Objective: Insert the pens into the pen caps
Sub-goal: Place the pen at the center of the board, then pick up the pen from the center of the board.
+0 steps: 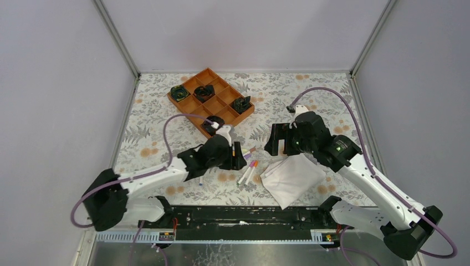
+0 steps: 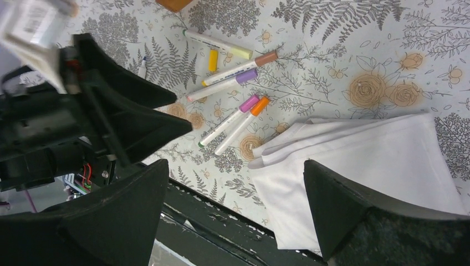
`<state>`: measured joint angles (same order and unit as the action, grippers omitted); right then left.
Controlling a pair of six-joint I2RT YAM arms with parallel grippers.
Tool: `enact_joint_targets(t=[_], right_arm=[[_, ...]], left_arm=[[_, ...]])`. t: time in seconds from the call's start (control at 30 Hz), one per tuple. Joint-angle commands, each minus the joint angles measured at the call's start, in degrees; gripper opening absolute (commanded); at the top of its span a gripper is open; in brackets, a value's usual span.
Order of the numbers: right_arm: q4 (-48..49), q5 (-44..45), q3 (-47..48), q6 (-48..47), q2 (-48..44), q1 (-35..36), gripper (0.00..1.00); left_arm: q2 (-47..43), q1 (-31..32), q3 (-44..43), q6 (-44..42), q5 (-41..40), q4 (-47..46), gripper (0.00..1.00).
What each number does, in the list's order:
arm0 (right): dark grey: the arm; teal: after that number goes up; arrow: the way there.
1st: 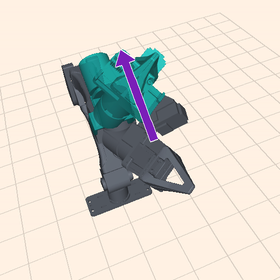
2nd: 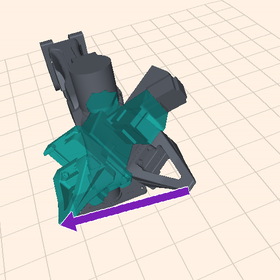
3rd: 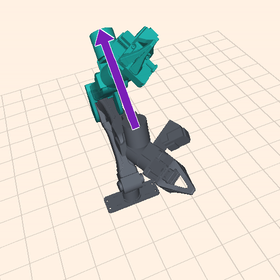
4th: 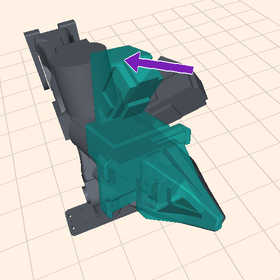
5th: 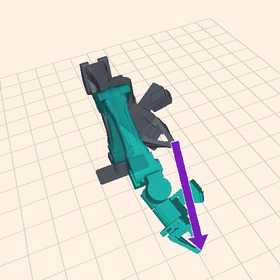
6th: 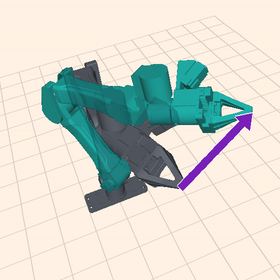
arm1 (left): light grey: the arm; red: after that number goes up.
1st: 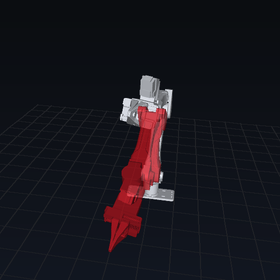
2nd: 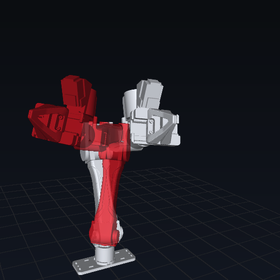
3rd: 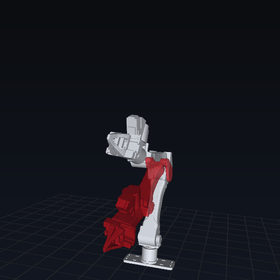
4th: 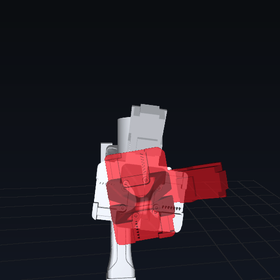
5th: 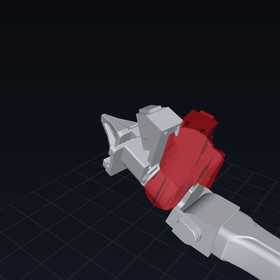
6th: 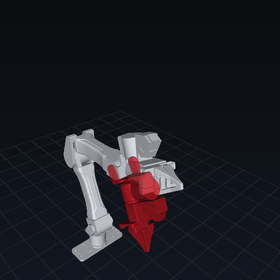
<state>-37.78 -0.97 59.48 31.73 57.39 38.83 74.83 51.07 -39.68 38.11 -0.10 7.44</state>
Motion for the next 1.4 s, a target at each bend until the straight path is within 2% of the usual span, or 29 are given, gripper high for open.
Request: enact_joint_targets(t=[0.0,0.17,0.37,0.5,0.7,0.87,1.13,1.37], right_arm=[[3.8,0.9,-0.3,-0.3,-2.2,-0.3,0.96],[4.2,1.4,-0.4,-0.7,-2.5,-0.3,0.96],[6.0,0.3,-1.8,-0.6,-3.3,-0.3,0.96],[6.7,-0.6,-2.8,0.1,-3.3,-0.3,0.96],[8.5,-3.4,-5.4,2.3,-3.1,-0.4,0.95],[9.4,-4.4,-6.6,3.3,-3.1,-0.3,0.95],[10.9,-5.4,-7.3,4.3,-2.0,-0.4,0.94],[11.1,-5.6,-7.4,4.1,-1.0,-0.3,0.94]], left_arm=[[-8.9,0.4,2.4,2.4,-9.4,3.2,0.63],[-18.0,0.3,4.9,8.0,-16.6,12.4,0.7],[-21.6,0.3,7.4,15.2,-22.1,23.3,0.7],[-22.1,0.0,8.8,19.2,-25.0,28.5,0.66],[-22.7,-3.5,12.1,20.3,-24.1,27.5,0.53],[-22.3,-4.9,13.0,18.6,-23.5,26.8,0.47],[-17.1,-7.2,11.9,14.4,-23.5,25.4,0.35],[-12.6,-7.8,11.6,13.2,-21.9,22.4,0.31]])
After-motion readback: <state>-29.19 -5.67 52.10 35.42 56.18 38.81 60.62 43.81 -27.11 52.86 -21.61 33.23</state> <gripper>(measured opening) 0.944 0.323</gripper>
